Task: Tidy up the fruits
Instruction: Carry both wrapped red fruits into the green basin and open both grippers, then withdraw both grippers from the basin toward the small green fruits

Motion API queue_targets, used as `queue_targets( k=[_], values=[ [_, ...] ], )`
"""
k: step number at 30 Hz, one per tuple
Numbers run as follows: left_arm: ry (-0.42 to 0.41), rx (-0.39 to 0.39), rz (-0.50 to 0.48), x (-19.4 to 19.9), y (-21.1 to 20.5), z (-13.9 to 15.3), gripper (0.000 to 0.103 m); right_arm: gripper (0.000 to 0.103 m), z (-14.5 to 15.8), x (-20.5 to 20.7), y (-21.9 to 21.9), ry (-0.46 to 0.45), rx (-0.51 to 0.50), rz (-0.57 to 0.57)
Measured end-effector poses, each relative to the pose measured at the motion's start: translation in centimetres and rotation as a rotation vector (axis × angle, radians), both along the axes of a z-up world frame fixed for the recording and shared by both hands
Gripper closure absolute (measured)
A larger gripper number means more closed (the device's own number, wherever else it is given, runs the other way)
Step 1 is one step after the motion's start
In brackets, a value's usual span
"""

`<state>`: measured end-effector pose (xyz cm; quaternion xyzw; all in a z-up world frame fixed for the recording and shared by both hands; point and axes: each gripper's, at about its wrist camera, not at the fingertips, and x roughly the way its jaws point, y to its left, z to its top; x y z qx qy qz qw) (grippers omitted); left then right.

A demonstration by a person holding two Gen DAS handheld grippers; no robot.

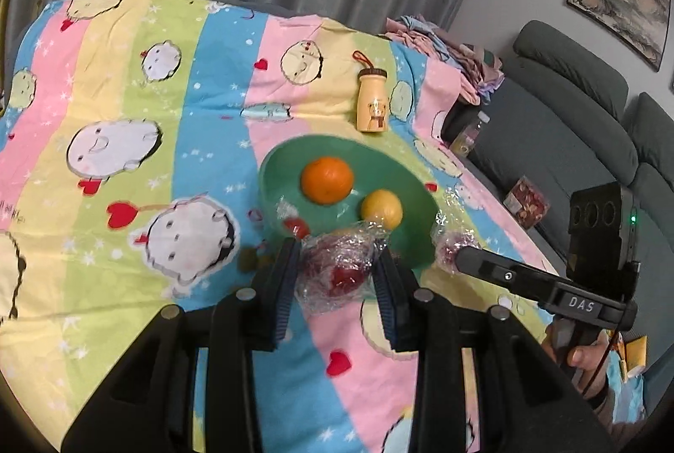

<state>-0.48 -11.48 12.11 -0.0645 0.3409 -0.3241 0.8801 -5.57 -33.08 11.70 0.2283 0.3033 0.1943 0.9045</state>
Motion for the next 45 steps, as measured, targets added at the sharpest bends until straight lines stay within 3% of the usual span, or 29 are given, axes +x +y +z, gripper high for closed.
queue_targets(
  k=[3,12,16,28,32,45],
  values=[
    [0.013,0.030,-0.015,1.6,-2.2,0.2,0.069,0.071,0.5,1.4,-0.5,0.015,-0.070,-0.046],
    [-0.010,0.271,-0.042,5.1,-8.1,-1.5,0.068,0.071,-0.9,6.0,0.1,0.113,-0.267,-0.103],
    [0.001,0.299,-0.055,5.8,-8.6,-2.5,0.068,0.071,-2.0,6.5,0.1,0.142,-0.320,-0.114],
    [0.123,0.262,-0.052,7.3,-9.3,-4.3,0.067,0.071,-1.8,6.5,0.0,0.139,-0.329,-0.131],
    [0.114,0.239,-0.049,7.1,-9.3,-3.7,0.051,0.069,-1.6,6.3,-0.3,0.135,-0.313,-0.145],
    [0.043,0.089,0.042,5.4,-3.9,-0.3,0.028,0.051,0.1,4.1,-5.0,0.081,-0.100,-0.257]
  ],
)
